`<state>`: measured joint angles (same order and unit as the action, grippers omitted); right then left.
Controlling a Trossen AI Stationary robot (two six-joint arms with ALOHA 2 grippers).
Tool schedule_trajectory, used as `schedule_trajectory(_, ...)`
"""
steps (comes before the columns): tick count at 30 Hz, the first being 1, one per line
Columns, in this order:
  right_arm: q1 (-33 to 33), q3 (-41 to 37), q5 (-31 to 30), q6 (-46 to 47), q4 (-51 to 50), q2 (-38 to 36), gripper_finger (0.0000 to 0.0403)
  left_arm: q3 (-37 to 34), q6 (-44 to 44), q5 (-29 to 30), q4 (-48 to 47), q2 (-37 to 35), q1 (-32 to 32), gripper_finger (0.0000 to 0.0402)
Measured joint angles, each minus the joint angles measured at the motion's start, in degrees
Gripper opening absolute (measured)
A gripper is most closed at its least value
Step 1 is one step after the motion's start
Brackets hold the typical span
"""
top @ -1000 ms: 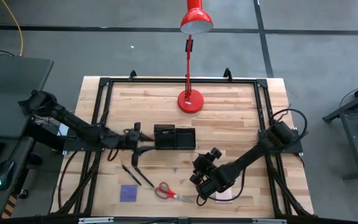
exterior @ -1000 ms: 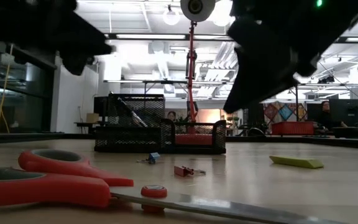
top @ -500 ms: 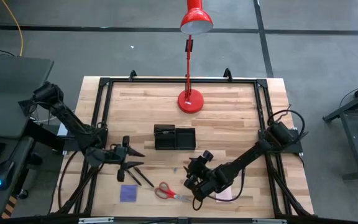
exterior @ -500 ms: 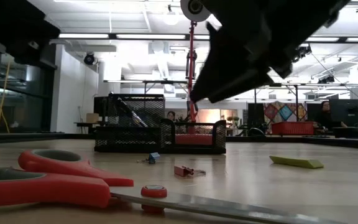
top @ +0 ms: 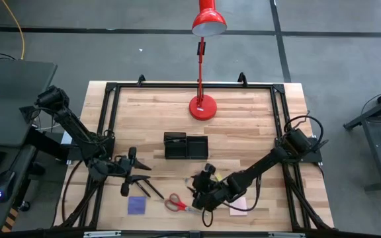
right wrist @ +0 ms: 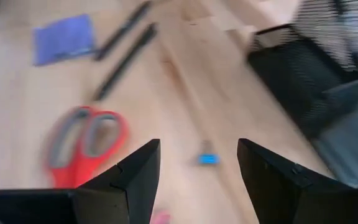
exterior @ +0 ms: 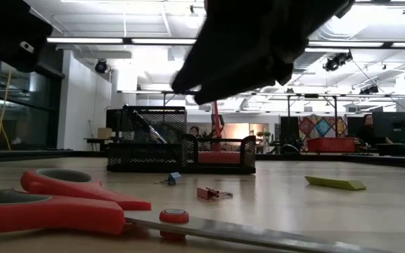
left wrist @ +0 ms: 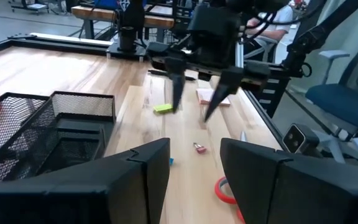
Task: Pick and place office supplies into organizer
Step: Put the black pen into the desk organizer
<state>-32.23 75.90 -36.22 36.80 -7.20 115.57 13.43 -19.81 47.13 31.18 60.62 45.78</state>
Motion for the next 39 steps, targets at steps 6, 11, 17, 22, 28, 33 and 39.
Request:
schedule_trajectory(6,0.0,0.0,3.8,-1.2,3.9,0.0,0.0209,0.0,0.0,-0.1,-0.1,0.0,0.0,0.0136)
schedule_trajectory(11,0.0,0.0,3.2,-1.9,4.1,0.0,0.0209,0.0,0.0,-0.1,-0.1,0.0,0.0,0.0136)
schedule_trajectory(17,0.0,0.0,1.9,-1.1,3.8,0.0,0.0209,0.0,-1.6,-5.4,-2.0,0.0,0.0,0.0136)
schedule_trajectory(22,0.0,0.0,1.0,1.1,1.5,0.0,0.0209,0.0,-0.6,-10.1,-2.3,0.0,0.0,0.0136)
schedule_trajectory(28,0.0,0.0,-2.0,20.6,-17.3,-1.4,0.0209,0.0,-1.1,-8.7,-2.2,0.0,0.0,0.0136)
schedule_trajectory(33,-0.6,0.3,-0.9,40.5,-39.9,-4.3,0.0209,0.0,-0.8,-4.6,1.0,0.0,0.0,0.0136)
schedule_trajectory(39,-2.5,1.3,2.4,56.2,-57.3,-7.5,0.0208,0.0,4.0,1.0,10.2,0.0,-0.1,0.0136)
